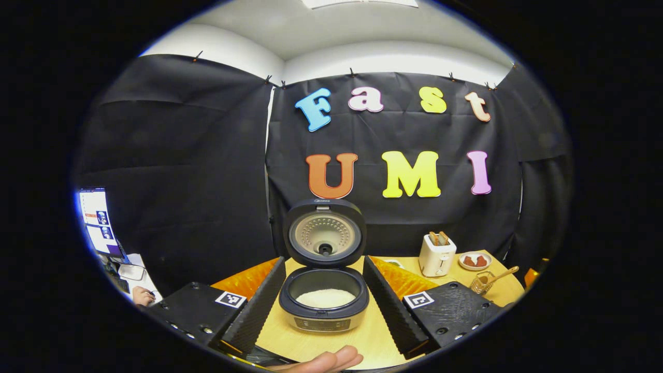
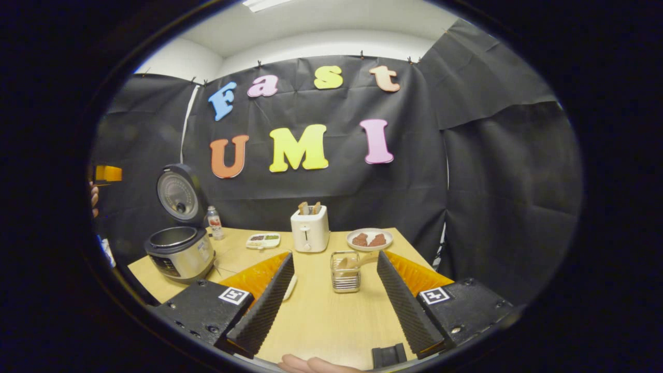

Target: Close the left gripper, press the button to open the rice cooker; take a wooden spoon from the chopstick holder with the right hand, scoop a spoonful of rice and pour it into the rice cooker, then put the wooden spoon back into the chopstick holder.

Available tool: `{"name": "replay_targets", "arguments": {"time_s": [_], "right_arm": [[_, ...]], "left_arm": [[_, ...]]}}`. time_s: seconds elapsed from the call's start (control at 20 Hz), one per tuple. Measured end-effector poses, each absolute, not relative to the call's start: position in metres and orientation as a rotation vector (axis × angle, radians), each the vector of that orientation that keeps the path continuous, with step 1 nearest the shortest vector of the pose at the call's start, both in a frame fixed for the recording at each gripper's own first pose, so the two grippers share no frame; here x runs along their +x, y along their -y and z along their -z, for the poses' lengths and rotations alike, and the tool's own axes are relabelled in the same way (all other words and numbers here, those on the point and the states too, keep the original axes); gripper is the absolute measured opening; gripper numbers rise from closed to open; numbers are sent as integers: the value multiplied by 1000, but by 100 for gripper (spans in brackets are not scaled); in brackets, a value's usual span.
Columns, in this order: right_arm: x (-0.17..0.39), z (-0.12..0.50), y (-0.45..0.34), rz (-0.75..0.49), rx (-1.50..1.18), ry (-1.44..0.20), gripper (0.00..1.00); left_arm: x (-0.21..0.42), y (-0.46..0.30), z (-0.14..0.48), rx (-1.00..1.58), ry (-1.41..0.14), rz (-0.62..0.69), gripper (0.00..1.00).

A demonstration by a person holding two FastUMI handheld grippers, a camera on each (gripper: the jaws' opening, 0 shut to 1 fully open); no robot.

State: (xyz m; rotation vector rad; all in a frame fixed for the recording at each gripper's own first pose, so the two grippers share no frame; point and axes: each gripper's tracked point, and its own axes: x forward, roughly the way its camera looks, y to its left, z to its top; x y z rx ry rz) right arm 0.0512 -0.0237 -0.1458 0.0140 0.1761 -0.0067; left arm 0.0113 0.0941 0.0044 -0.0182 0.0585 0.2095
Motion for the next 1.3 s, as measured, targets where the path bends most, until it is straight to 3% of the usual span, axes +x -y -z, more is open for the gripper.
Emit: {"name": "replay_targets", "arguments": {"time_s": [0.65, 0.7, 0.75, 0.85, 0.9, 1.0, 1.05, 1.1, 1.15, 1.2, 1.3], "right_arm": [[136, 243, 35, 22, 132, -302, 99], [144, 250, 41, 39, 142, -313, 99], [154, 253, 44, 47, 150, -315, 99], [173, 264, 57, 94, 162, -318, 98], [184, 267, 63, 123, 171, -328, 88], [204, 271, 68, 163, 225, -308, 87], [212, 267, 68, 171, 239, -289, 95], [220, 266, 68, 180, 234, -274, 92], [226, 271, 72, 204, 213, -281, 81], [232, 274, 75, 219, 198, -286, 85], [241, 269, 73, 219, 198, -252, 82]], "left_arm": [[-60, -50, 21, -6, 20, -92, 95], [-63, -47, 23, -2, 29, -80, 100], [-67, -42, 25, 1, 33, -61, 95], [-73, -35, 29, 0, 37, -40, 95], [-75, -34, 31, 0, 39, -36, 95], [-79, -31, 34, 5, 50, -25, 95], [-79, -32, 37, 7, 46, -21, 95], [-78, -33, 41, 3, 40, -24, 95], [-77, -34, 44, -5, 34, -28, 95], [-77, -35, 47, -12, 26, -25, 95], [-72, -32, 61, -32, 2, -6, 95]]}}
